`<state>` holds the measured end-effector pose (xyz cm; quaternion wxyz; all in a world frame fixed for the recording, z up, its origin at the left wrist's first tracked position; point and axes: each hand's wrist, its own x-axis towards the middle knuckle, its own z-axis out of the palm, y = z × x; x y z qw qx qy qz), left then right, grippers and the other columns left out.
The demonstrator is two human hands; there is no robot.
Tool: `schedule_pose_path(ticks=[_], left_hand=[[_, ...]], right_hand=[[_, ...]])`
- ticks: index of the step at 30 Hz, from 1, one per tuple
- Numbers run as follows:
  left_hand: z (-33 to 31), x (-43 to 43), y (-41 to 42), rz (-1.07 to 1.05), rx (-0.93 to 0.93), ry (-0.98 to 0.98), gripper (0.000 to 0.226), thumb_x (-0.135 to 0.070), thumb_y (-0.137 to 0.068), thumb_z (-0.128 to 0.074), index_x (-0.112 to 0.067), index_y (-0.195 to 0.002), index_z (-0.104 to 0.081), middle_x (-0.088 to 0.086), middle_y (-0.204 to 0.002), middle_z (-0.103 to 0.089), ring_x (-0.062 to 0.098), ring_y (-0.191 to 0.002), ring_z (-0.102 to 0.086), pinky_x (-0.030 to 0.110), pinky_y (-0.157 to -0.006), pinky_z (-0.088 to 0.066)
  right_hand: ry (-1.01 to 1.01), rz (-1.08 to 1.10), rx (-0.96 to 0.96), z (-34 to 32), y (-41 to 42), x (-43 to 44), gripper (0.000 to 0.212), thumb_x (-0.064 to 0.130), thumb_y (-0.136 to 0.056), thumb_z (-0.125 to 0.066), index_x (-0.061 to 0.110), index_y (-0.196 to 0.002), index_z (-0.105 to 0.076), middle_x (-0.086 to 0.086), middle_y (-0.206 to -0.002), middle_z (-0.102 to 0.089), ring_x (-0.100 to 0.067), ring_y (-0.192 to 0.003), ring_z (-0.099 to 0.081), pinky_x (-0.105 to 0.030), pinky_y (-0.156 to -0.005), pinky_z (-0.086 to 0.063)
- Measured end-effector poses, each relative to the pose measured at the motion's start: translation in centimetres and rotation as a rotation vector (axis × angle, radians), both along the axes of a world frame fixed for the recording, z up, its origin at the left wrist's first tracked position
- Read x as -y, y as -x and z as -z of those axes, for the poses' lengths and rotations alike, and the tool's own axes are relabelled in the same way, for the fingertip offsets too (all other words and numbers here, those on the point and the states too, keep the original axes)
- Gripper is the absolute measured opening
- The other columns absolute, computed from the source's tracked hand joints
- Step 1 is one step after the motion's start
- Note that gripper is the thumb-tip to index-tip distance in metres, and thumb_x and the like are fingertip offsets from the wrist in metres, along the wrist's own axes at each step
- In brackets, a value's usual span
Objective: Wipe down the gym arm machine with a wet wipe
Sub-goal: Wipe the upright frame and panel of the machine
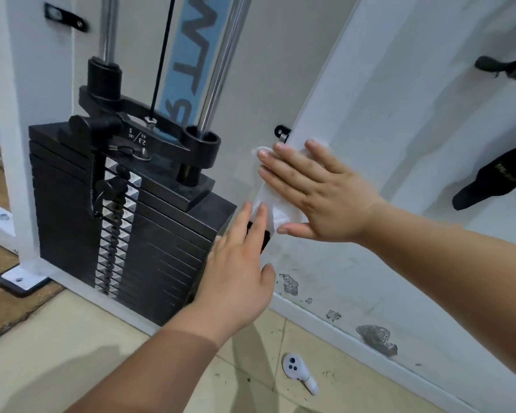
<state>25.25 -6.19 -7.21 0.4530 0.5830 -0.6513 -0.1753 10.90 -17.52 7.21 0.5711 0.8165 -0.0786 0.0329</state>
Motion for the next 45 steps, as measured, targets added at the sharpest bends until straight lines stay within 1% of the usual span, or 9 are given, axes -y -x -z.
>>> schedule_pose_path(ticks=[6,14,21,26,29,33,37,41,45], left_hand=[[-8.6,1.5,0.5,-0.074,-0.124,0.112,0.086,-0.022,-0.097,-0.053,-0.038,-0.158,0.005,-0.022,-0.166,0.009,-0.005,-0.150,0.005,0.038,-0.127,-0.008],[-27.6,1.3,-0.4,-0.161,-0.333,0.114,0.073,-0.020,-0.100,-0.052,-0.043,-0.155,-0.011,-0.033,-0.152,-0.010,-0.018,-0.139,-0.002,0.004,-0.111,0.002],[-45.3,1.2,-1.3,-0.142,-0.443,0.137,0.061,-0.025,-0.100,-0.056,-0.037,-0.154,-0.031,-0.014,-0.156,-0.036,0.003,-0.144,-0.032,0.035,-0.120,-0.030],[-56.4,1.1,-1.0,-0.051,-0.653,0.028,0.040,-0.019,-0.101,-0.053,-0.047,-0.130,-0.052,-0.016,-0.130,-0.057,-0.007,-0.118,-0.053,0.011,-0.088,-0.042],[-62.0,1.2,-1.3,-0.064,-0.824,0.031,0.035,-0.016,-0.102,-0.054,-0.034,-0.131,-0.061,-0.013,-0.125,-0.064,-0.009,-0.109,-0.060,0.008,-0.087,-0.045],[-67.4,0.9,0.0,-0.131,-0.933,0.004,0.022,-0.012,-0.100,-0.059,-0.021,-0.118,-0.069,-0.007,-0.099,-0.077,0.005,-0.095,-0.070,0.016,-0.080,-0.054],[-69.5,0.3,2.1,-0.279,-1.002,-0.032,0.023,-0.028,-0.092,-0.073,-0.013,-0.110,-0.072,0.005,-0.101,-0.076,0.018,-0.101,-0.072,0.036,-0.094,-0.057],[-70.2,-0.6,3.5,-0.400,-0.998,0.011,0.023,-0.030,-0.090,-0.075,-0.018,-0.110,-0.074,0.000,-0.099,-0.077,0.011,-0.097,-0.072,0.030,-0.089,-0.058],[-70.5,-0.1,3.0,-0.395,-0.951,0.005,0.008,-0.014,-0.092,-0.072,-0.014,-0.098,-0.077,-0.001,-0.087,-0.077,0.013,-0.088,-0.074,0.025,-0.078,-0.058]], right_hand=[[0.062,-0.062,0.080,-8.7,0.0,0.7,0.088,0.069,-0.100,-0.032,0.007,-0.161,-0.027,-0.010,-0.168,-0.025,-0.027,-0.156,-0.022,-0.047,-0.128,-0.008],[0.063,-0.093,0.100,-26.1,-0.4,0.9,0.090,0.071,-0.097,-0.038,0.007,-0.160,-0.030,-0.009,-0.168,-0.027,-0.025,-0.156,-0.023,-0.046,-0.128,-0.007],[0.019,-0.064,0.060,-40.8,-0.4,0.3,0.085,0.067,-0.101,-0.035,0.007,-0.161,-0.026,-0.008,-0.169,-0.023,-0.024,-0.157,-0.020,-0.045,-0.128,-0.003],[-0.084,-0.071,0.055,-49.9,-0.3,0.0,0.076,0.058,-0.105,-0.032,0.006,-0.161,-0.027,-0.007,-0.170,-0.022,-0.024,-0.158,-0.015,-0.045,-0.129,-0.001],[-0.154,-0.085,0.113,-54.9,-0.4,-0.4,0.075,0.057,-0.106,-0.034,0.006,-0.160,-0.029,-0.008,-0.169,-0.023,-0.026,-0.159,-0.013,-0.047,-0.129,-0.002],[-0.333,-0.106,0.272,-58.4,0.1,-1.5,0.078,0.058,-0.105,-0.038,0.007,-0.162,-0.024,-0.009,-0.171,-0.016,-0.027,-0.159,-0.008,-0.050,-0.129,-0.010],[-0.483,-0.115,0.375,-58.2,0.6,-2.1,0.082,0.055,-0.103,-0.044,0.004,-0.162,-0.019,-0.014,-0.171,-0.010,-0.030,-0.159,-0.005,-0.051,-0.128,-0.014],[-0.603,-0.154,0.482,-56.5,0.4,-2.7,0.081,0.049,-0.102,-0.045,0.000,-0.161,-0.019,-0.018,-0.171,-0.009,-0.033,-0.159,-0.005,-0.051,-0.128,-0.014],[-0.728,-0.166,0.573,-55.6,-0.3,-3.4,0.079,0.042,-0.100,-0.048,-0.003,-0.160,-0.022,-0.021,-0.170,-0.011,-0.034,-0.159,-0.002,-0.048,-0.129,-0.008]])
